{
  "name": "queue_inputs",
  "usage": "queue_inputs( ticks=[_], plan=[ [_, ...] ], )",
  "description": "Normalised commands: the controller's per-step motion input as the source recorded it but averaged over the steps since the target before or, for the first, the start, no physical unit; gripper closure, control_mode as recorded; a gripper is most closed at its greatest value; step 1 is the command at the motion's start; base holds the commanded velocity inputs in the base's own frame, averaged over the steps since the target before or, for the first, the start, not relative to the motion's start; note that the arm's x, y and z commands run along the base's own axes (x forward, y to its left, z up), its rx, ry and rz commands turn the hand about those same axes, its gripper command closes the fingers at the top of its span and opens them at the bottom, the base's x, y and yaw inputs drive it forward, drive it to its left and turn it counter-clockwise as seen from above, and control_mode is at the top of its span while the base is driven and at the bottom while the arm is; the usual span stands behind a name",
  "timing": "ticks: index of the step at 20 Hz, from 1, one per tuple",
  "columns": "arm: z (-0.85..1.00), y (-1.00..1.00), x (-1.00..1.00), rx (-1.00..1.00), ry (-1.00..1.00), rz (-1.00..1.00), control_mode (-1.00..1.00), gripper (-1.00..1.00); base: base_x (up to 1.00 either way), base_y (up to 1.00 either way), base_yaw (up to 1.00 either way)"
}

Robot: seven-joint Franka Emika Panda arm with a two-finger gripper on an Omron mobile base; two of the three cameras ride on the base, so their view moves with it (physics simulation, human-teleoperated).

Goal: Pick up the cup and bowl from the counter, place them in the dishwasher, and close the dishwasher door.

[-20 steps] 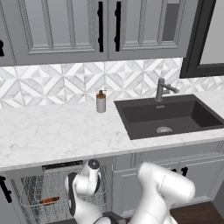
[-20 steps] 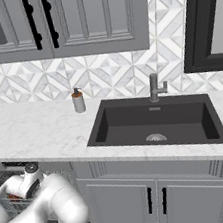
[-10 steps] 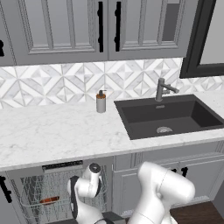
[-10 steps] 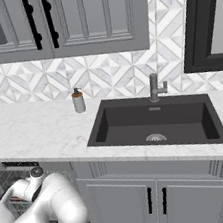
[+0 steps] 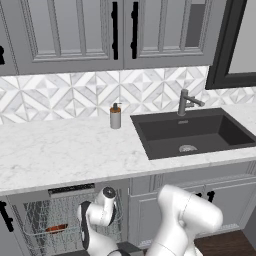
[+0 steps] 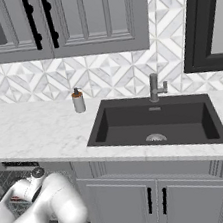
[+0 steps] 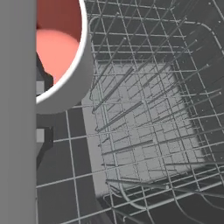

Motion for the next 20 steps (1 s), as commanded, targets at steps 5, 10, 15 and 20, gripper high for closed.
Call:
queue_inputs(
  ticks=[5, 10, 15, 20],
  plan=[
    [0.01, 0.00, 0.00, 0.00, -0.06, 0.00, -1.00, -1.00, 0.00, 0.00, 0.00],
    [0.24, -0.02, 0.05, 0.00, -0.03, -0.01, -1.00, -1.00, 0.00, 0.00, 0.00],
    [0.51, -0.08, 0.20, 0.00, 0.00, -0.03, -1.00, -1.00, 0.00, 0.00, 0.00],
    [0.22, 0.15, 0.00, -0.03, 0.02, 0.00, -1.00, -1.00, 0.00, 0.00, 0.00]
  ],
)
